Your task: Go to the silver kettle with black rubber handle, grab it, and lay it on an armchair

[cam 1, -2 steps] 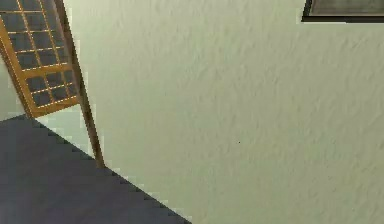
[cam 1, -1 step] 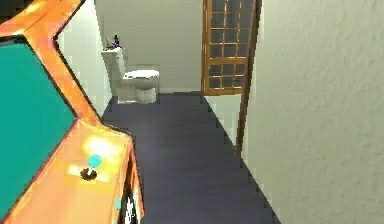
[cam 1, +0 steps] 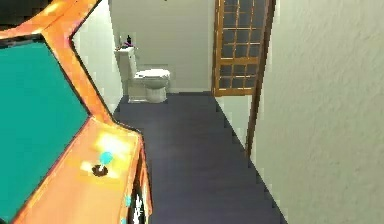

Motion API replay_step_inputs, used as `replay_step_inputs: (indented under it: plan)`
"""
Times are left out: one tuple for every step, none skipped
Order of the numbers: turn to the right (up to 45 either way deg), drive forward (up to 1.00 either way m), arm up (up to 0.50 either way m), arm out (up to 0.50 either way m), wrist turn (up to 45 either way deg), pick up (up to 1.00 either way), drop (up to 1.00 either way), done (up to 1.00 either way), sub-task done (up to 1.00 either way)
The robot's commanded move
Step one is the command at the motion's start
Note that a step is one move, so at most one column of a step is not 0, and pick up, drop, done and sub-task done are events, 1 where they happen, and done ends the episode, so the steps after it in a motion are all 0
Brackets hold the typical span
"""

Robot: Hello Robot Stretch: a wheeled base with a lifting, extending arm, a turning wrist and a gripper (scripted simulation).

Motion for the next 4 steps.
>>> replay_step_inputs:
  plan:
    - [0.0,0.05,0.0,0.0,0.0,0.0,0.0,0.0,0.0]
    - [36.0,0.0,0.0,0.0,0.0,0.0,0.0,0.0,0.0]
    - [0.0,0.2,0.0,0.0,0.0,0.0,0.0,0.0,0.0]
    - [-42.0,0.0,0.0,0.0,0.0,0.0,0.0,0.0,0.0]
